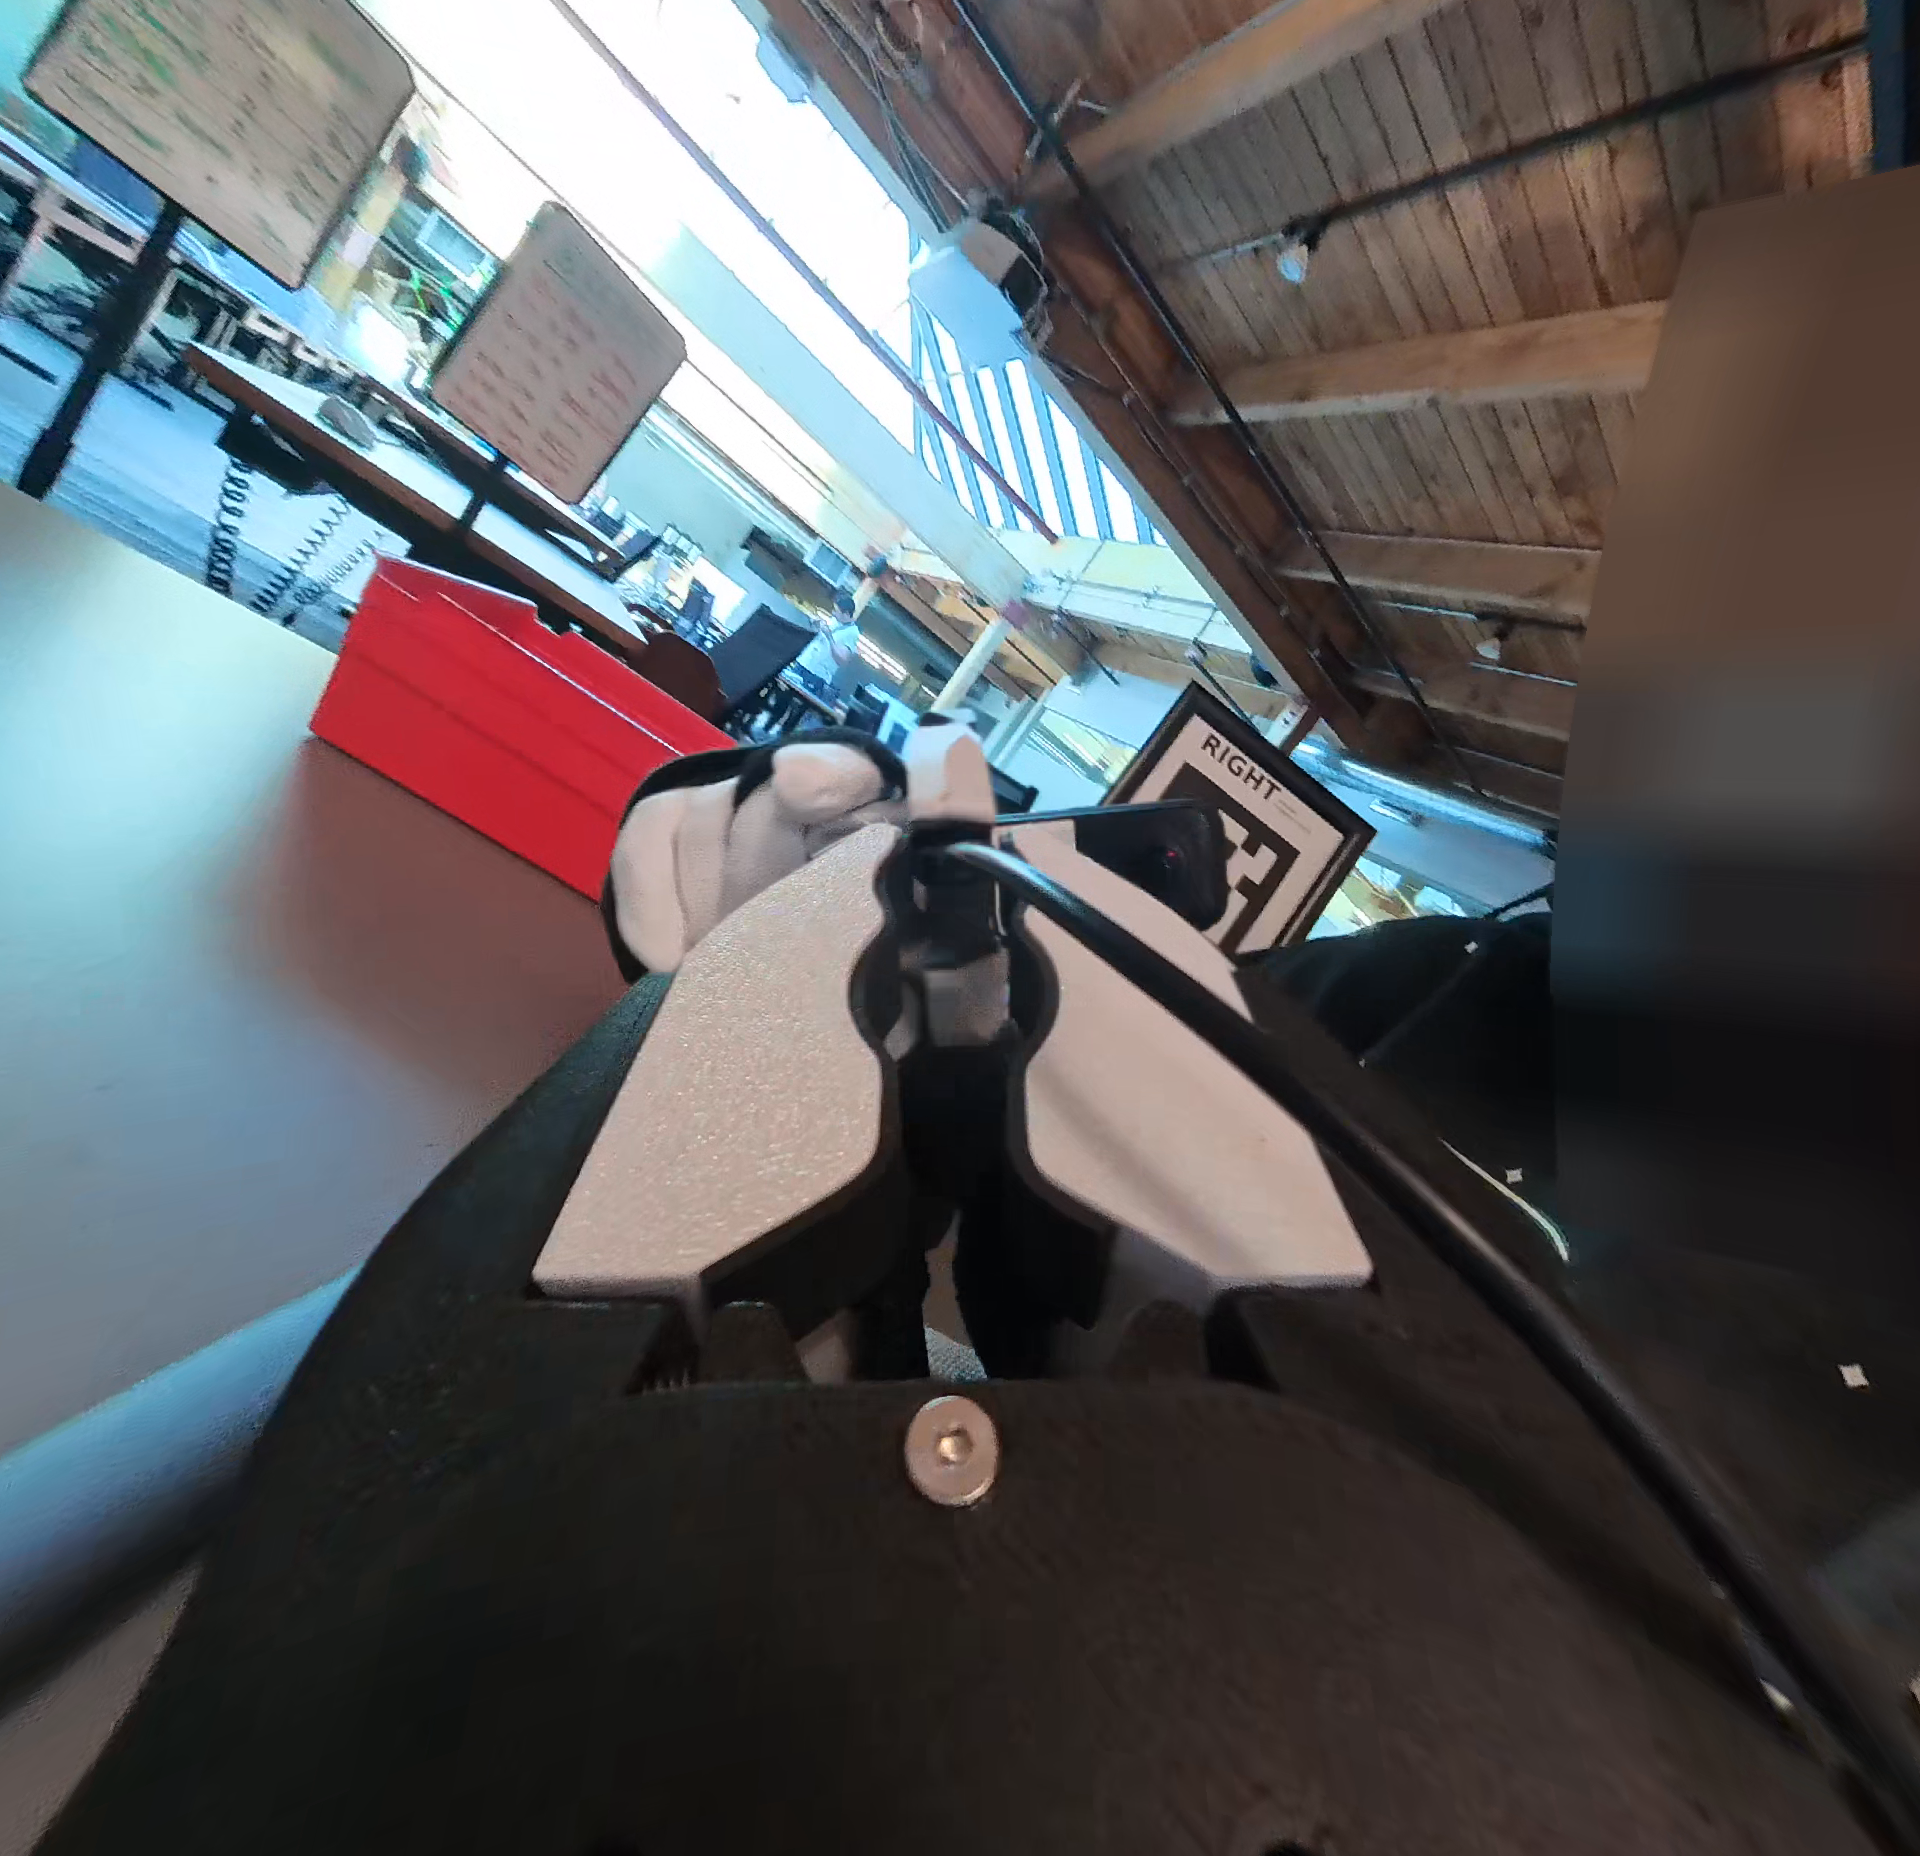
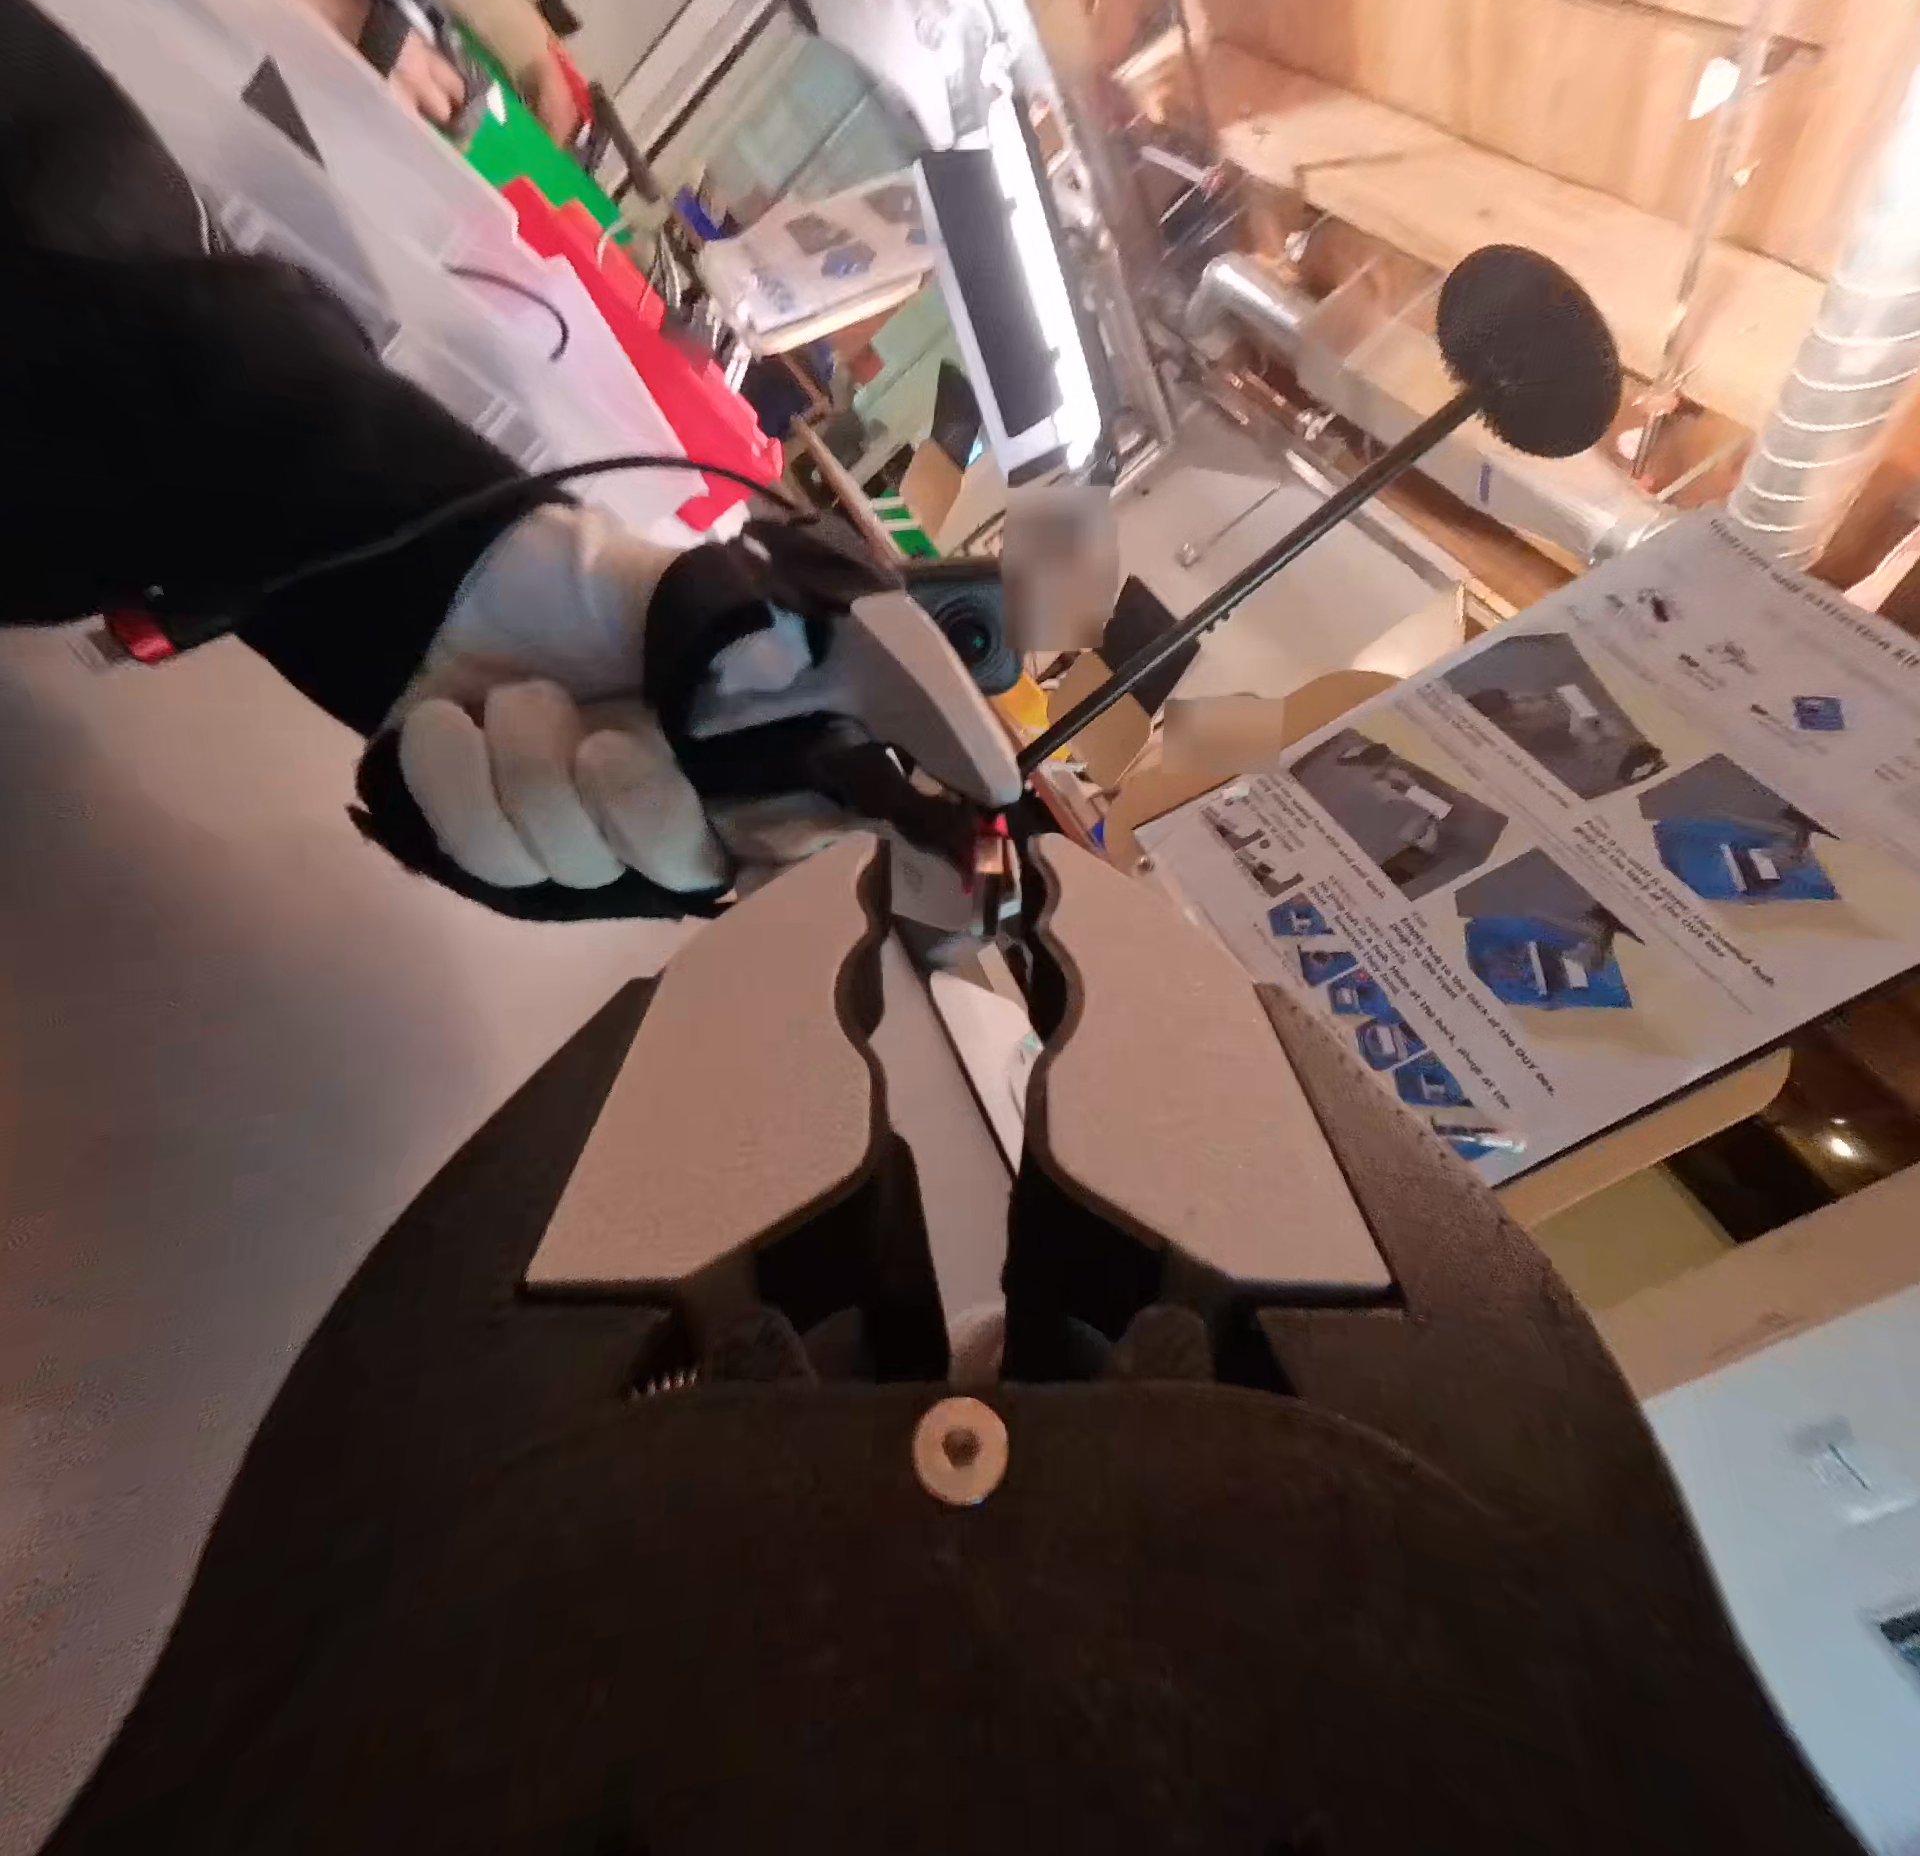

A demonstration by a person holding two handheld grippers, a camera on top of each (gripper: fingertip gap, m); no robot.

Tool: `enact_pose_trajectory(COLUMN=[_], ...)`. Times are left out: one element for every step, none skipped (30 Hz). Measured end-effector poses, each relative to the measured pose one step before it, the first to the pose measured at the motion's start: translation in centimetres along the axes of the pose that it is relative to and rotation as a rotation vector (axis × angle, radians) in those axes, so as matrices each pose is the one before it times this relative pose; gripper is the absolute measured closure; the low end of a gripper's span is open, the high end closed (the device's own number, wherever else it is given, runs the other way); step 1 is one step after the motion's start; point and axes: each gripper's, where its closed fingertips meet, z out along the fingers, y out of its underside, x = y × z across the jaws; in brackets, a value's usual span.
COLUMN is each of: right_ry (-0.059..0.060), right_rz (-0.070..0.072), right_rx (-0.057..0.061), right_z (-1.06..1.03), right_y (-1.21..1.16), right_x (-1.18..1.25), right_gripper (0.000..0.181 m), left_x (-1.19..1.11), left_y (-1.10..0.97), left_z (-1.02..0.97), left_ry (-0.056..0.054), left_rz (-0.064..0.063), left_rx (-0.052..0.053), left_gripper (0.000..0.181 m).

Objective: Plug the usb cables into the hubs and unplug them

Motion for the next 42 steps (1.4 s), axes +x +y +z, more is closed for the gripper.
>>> enact_pose_trajectory(right_ry=[0.0184, 0.0087, -0.0139, -0.0213, -0.0356, -0.0514, -0.0801, -0.0945, -0.0903, -0.0807, -0.0787, -0.0705, -0.0367, -0.0128, -0.0164, -0.0191, -0.0085, 0.003, 0.0057, 0.007, 0.0015, -0.0097, -0.0123, -0.0042, 0.0064, 0.0111, 0.0044, 0.0, -0.0004, 0.0039, 0.0046, -0.0017, -0.003, 0.0013, 0.0075, 0.0199, 0.0412, 0.0711, 0.0811, 0.0895, 0.0979, 0.0992], right_rz=[-0.0077, -0.0051, 0.0253, 0.078, 0.1303, 0.176, 0.2209, 0.2542, 0.2587, 0.2313, 0.2058, 0.1602, 0.1005, 0.061, 0.0411, 0.0266, 0.011, 0.0006, -0.0048, -0.0001, 0.0045, 0.0074, 0.0083, 0.004, -0.0007, -0.0039, -0.0026, -0.002, -0.0028, -0.0031, -0.0037, -0.0012, -0.0023, -0.0131, -0.0338, -0.0542, -0.072, -0.0738, -0.0692, -0.0687, -0.0696, -0.0679], right_rx=[-0.0072, 0.0096, 0.0168, 0.0175, 0.0312, 0.0503, 0.0412, 0.0168, 0.0067, -0.0023, -0.0343, -0.0388, -0.0069, 0.0086, 0.0065, 0.0026, 0.0005, -0.0051, -0.006, 0.0028, 0.0089, 0.0087, 0.0054, 0.0021, -0.0013, -0.0043, -0.0026, -0.0003, -0.0009, -0.0044, -0.0059, -0.003, -0.001, 0.0023, 0.0078, 0.0098, 0.0141, 0.011, -0.0015, -0.0229, -0.0386, -0.0514], right_z=[0.034, -0.135, -0.079, -0.034, -0.022, -0.038, 0.001, 0.041, -0.027, -0.111, -0.136, -0.097, -0.043, -0.001, 0.041, 0.038, 0.0, -0.05, -0.054, -0.083, -0.083, -0.078, -0.07, -0.061, -0.038, -0.009, 0.0, -0.005, -0.009, 0.021, 0.018, 0.008, -0.008, 0.001, 0.003, 0.009, -0.051, -0.169, -0.269, -0.294, -0.266, -0.182], right_y=[0.1, -0.191, -0.293, -0.283, -0.447, -0.609, -0.414, -0.015, 0.18, 0.418, 0.87, 0.886, 0.405, 0.112, 0.044, 0.012, -0.002, 0.037, 0.042, -0.063, -0.133, -0.12, -0.076, -0.033, 0.006, 0.056, 0.039, 0.006, 0.011, 0.061, 0.086, 0.045, 0.01, -0.038, -0.143, -0.22, -0.329, -0.375, -0.276, 0.027, 0.271, 0.562], right_x=[0.144, 0.154, -0.021, 0.048, 0.039, 0.014, -0.16, -0.17, 0.004, 0.145, 0.142, 0.179, 0.421, 0.44, 0.098, -0.159, -0.181, -0.088, -0.022, 0.051, 0.054, -0.068, -0.114, -0.018, 0.097, 0.155, 0.053, -0.014, -0.035, 0.023, 0.037, -0.046, -0.059, -0.003, 0.04, 0.083, 0.227, 0.573, 0.734, 0.959, 1.196, 1.316], right_gripper=[0.17, 0.174, 0.174, 0.174, 0.174, 0.174, 0.174, 0.174, 0.174, 0.173, 0.174, 0.173, 0.173, 0.173, 0.173, 0.173, 0.173, 0.173, 0.173, 0.174, 0.174, 0.173, 0.173, 0.173, 0.173, 0.173, 0.173, 0.173, 0.173, 0.174, 0.173, 0.174, 0.173, 0.173, 0.173, 0.173, 0.17, 0.161, 0.147, 0.136, 0.125, 0.119], left_x=[-0.076, 0.228, 0.29, 0.281, 0.382, 0.403, 0.222, 0.215, 0.074, 0.045, 0.093, 0.277, 0.338, 0.419, 0.383, 0.124, 0.157, 0.152, 0.045, 0.011, 0.062, 0.018, -0.08, -0.127, -0.084, -0.104, -0.009, -0.062, 0.07, 0.128, 0.135, 0.04, 0.015, -0.045, -0.138, -0.203, -0.454, -0.596, -0.765, -0.98, -0.971, -0.884], left_y=[0.258, 0.117, 0.03, -0.136, -0.18, -0.237, -0.385, -0.447, -0.337, -0.403, 0.02, 0.604, 0.895, 0.819, 0.75, 0.596, 0.344, 0.189, 0.074, -0.002, -0.022, 0.097, 0.168, 0.154, 0.059, 0.002, 0.036, 0.035, 0.051, 0.073, 0.02, -0.068, -0.066, -0.021, -0.02, -0.005, -0.045, -0.076, 0.006, -0.067, -0.176, -0.281], left_z=[0.104, 0.075, 0.101, 0.106, 0.103, 0.059, -0.07, -0.177, -0.188, -0.177, -0.07, 0.035, 0.085, 0.123, 0.141, 0.12, 0.078, 0.074, 0.081, 0.078, 0.062, 0.039, 0.023, -0.014, -0.025, -0.009, 0.006, 0.014, 0.026, 0.041, 0.051, 0.011, 0.004, -0.001, -0.015, -0.042, -0.126, -0.208, -0.255, -0.324, -0.373, -0.407], left_ry=[-0.0039, 0.0163, 0.0161, 0.0061, 0.0015, -0.015, -0.0431, -0.0499, -0.0555, -0.0446, -0.0172, 0.0111, 0.0157, 0.0163, 0.0162, 0.0015, 0.0037, 0.0057, 0.0, -0.0042, 0.0, -0.0017, -0.0067, -0.0088, -0.0057, -0.0049, 0.0007, -0.0033, 0.0038, 0.0079, 0.0075, 0.0015, 0.0026, 0.0022, -0.0023, -0.0073, -0.0256, -0.0323, -0.0413, -0.0521, -0.047, -0.0391], left_rz=[-0.0051, 0.0004, 0.0147, 0.0423, 0.0882, 0.1429, 0.1743, 0.1871, 0.1863, 0.1526, 0.1016, 0.0583, 0.0578, 0.0548, 0.0335, 0.0234, 0.022, 0.0121, 0.0081, 0.0104, 0.0114, 0.0102, 0.0086, 0.0059, -0.002, -0.01, -0.0109, -0.007, -0.0017, 0.0001, 0.0016, -0.0014, -0.009, -0.018, -0.0215, -0.0191, -0.0154, -0.0137, -0.0223, -0.032, -0.0398, -0.0417], left_rx=[-0.0157, -0.0091, -0.0048, 0.0048, 0.0055, 0.0046, 0.0075, 0.0032, -0.0138, -0.011, -0.0409, -0.0763, -0.0844, -0.0678, -0.0543, -0.0421, -0.0227, -0.0134, -0.008, -0.0041, -0.0037, -0.0127, -0.017, -0.0123, -0.002, 0.0037, 0.0017, 0.0001, -0.0028, -0.0058, -0.0039, 0.0028, 0.002, -0.0008, -0.0018, -0.0011, 0.0058, 0.0104, 0.0058, 0.0095, 0.017, 0.0236], left_gripper=[0.166, 0.166, 0.166, 0.166, 0.162, 0.154, 0.15, 0.148, 0.142, 0.137, 0.133, 0.133, 0.132, 0.133, 0.133, 0.135, 0.136, 0.139, 0.143, 0.148, 0.153, 0.157, 0.159, 0.161, 0.164, 0.165, 0.164, 0.163, 0.163, 0.164, 0.166, 0.166, 0.166, 0.166, 0.166, 0.166, 0.166, 0.166, 0.167, 0.167, 0.167, 0.167])
